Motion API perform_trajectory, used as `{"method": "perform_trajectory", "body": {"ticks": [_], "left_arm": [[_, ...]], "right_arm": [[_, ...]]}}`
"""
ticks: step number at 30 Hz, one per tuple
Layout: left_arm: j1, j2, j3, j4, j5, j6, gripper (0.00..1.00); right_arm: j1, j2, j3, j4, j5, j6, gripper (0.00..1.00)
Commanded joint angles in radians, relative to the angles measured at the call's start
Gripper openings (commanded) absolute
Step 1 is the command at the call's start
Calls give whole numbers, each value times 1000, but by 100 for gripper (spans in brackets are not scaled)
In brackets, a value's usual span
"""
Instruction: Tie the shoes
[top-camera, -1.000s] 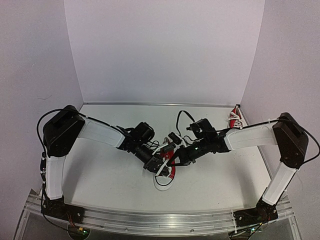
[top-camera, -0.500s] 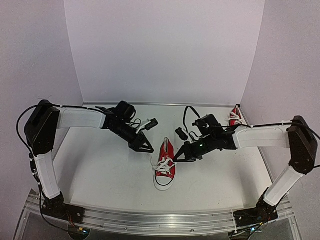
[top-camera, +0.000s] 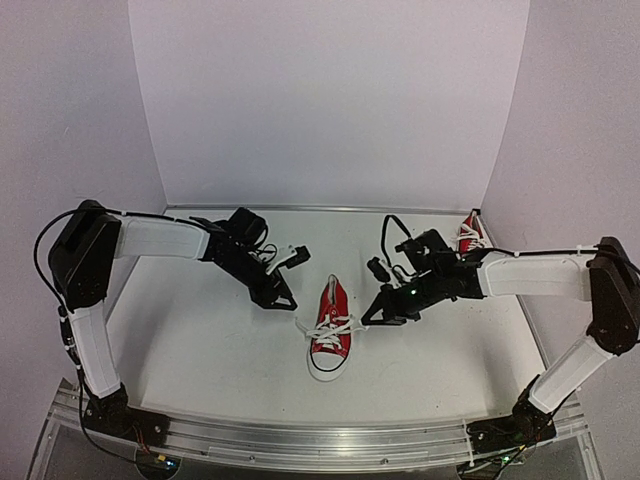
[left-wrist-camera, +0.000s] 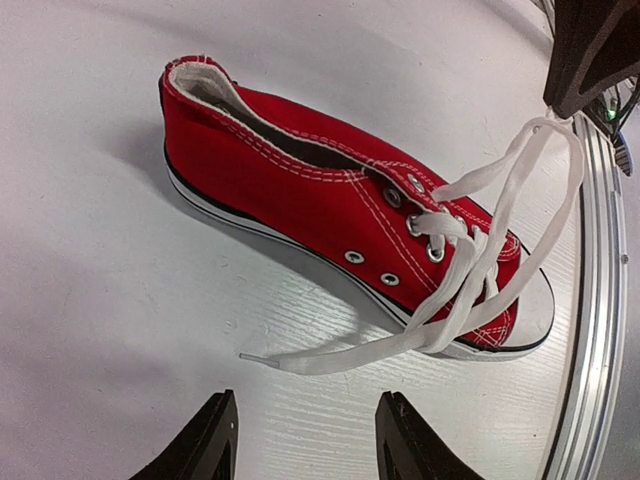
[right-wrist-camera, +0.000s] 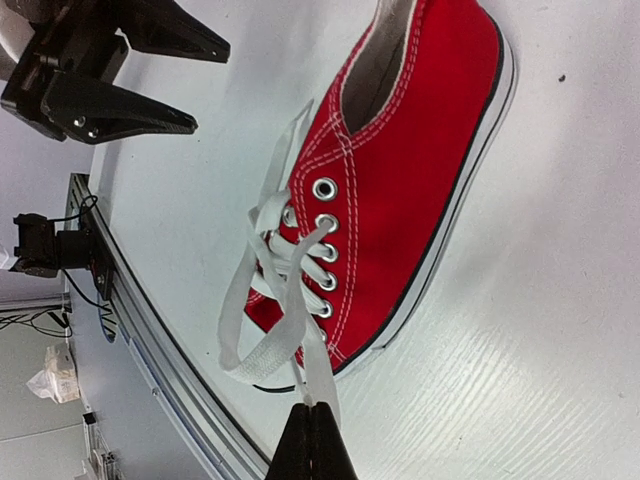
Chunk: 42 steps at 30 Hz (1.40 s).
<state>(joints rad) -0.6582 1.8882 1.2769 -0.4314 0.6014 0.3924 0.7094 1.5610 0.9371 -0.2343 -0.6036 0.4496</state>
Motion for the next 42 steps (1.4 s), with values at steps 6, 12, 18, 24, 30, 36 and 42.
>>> {"method": "perform_trajectory", "body": {"ticks": [6, 12, 18, 24, 30, 36, 42], "left_arm": [[-12, -69, -124, 96, -20, 174, 51], [-47, -21, -99, 89, -129, 295, 51], [-102, 29, -70, 119, -203, 372, 51], [-141, 102, -17, 113, -254, 384, 43], [-132, 67, -44, 90, -313, 339, 1], [-38, -92, -86, 79, -346, 157, 0], [9, -182, -91, 21, -402, 34, 0]], "right_arm": [[-2, -22, -6, -41, 51, 0, 0], [-2, -11, -1, -55, 74, 5, 0], [-3, -9, 7, -64, 83, 11, 0], [-5, -9, 15, -71, 90, 15, 0], [-48, -51, -3, -102, 138, 19, 0], [-129, -180, -14, -189, 288, 57, 0], [-208, -271, -11, -349, 502, 82, 0]]}}
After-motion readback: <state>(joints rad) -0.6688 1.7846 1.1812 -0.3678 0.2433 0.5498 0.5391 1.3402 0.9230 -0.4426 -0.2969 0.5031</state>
